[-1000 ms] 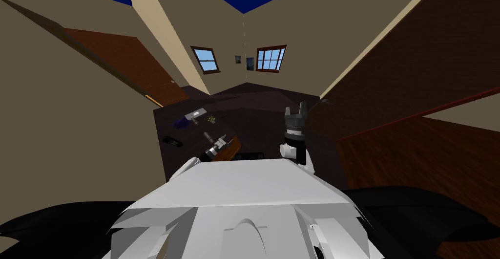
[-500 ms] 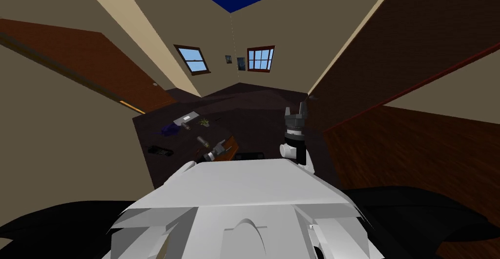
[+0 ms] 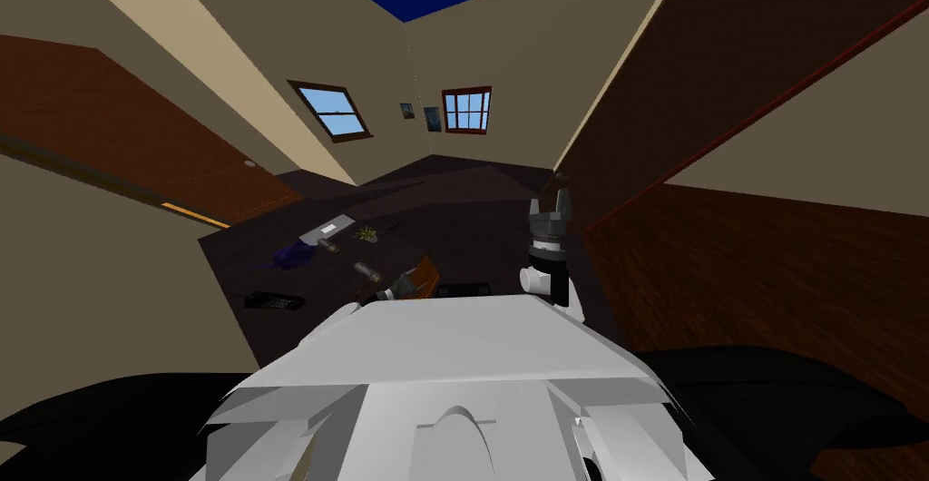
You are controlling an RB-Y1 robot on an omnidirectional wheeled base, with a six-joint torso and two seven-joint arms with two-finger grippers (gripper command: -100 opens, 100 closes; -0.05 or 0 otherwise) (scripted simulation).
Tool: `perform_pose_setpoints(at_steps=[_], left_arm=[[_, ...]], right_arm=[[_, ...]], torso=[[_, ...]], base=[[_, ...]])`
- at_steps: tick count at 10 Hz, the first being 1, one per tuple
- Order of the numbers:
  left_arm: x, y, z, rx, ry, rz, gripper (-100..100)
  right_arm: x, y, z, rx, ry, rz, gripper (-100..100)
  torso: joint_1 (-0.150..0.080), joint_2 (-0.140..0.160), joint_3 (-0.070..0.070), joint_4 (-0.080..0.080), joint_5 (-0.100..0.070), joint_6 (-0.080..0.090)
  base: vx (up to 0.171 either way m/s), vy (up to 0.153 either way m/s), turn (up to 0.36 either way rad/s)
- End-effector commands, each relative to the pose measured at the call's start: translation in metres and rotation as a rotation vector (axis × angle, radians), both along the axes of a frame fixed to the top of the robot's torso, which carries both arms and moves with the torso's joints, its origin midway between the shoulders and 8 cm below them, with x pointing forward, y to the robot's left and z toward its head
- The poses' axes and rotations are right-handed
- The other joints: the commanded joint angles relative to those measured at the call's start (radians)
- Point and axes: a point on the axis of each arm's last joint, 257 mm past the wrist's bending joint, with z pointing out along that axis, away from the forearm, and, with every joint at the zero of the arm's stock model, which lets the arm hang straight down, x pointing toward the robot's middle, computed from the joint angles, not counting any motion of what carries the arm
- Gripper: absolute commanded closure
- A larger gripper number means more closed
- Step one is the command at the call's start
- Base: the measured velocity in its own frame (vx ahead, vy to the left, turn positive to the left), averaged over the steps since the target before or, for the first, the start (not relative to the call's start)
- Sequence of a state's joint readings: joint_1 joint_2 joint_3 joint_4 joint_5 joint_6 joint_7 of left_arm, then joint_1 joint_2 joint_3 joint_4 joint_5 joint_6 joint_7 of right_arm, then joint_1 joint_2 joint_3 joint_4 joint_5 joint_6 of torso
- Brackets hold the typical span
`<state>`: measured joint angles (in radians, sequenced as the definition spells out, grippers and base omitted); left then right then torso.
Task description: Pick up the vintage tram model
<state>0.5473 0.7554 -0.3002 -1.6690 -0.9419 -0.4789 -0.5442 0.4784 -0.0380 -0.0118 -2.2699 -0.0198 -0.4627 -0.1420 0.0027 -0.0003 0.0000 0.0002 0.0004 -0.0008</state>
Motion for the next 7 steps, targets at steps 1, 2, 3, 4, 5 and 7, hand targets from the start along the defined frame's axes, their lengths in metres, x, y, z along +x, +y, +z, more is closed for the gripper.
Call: perform_pose_setpoints(at_steps=[1, 2, 3, 4, 5, 7], left_arm=[[-0.011, 0.012, -0.017, 0.057, 0.015, -0.029, -100], [-0.027, 0.027, -0.032, 0.122, 0.041, -0.066, -100], [-0.032, 0.031, -0.039, 0.15, 0.049, -0.079, -100], [-0.048, 0.048, -0.053, 0.213, 0.078, -0.115, -100], [-0.052, 0.052, -0.058, 0.236, 0.085, -0.127, -100], [-0.074, 0.074, -0.075, 0.323, 0.121, -0.18, -100]], right_arm=[[0.0, 0.0, 0.0, 0.0, 0.0, 0.0, 0], [0.0, 0.0, 0.0, 0.0, 0.0, 0.0, 0], [0.0, 0.0, 0.0, 0.0, 0.0, 0.0, 0], [0.0, 0.0, 0.0, 0.0, 0.0, 0.0, 0], [0.0, 0.0, 0.0, 0.0, 0.0, 0.0, 0], [0.0, 0.0, 0.0, 0.0, 0.0, 0.0, 0]], torso=[[0.0, 0.0, 0.0, 0.0, 0.0, 0.0], [0.001, 0.0, 0.0, 0.0, 0.0, -0.001], [0.001, 0.0, 0.0, 0.0, 0.0, 0.0], [0.001, 0.0, 0.0, 0.0, 0.0, -0.001], [0.001, 0.0, 0.0, 0.0, 0.0, 0.0], [0.001, 0.0, 0.0, 0.0, 0.0, -0.001]], base=[[-0.017, 0.01, -0.22], [-0.022, 0.007, -0.373], [-0.019, 0.015, -0.173], [-0.019, 0.008, -0.35], [-0.015, 0.017, -0.175], [-0.012, 0.017, -0.252]])
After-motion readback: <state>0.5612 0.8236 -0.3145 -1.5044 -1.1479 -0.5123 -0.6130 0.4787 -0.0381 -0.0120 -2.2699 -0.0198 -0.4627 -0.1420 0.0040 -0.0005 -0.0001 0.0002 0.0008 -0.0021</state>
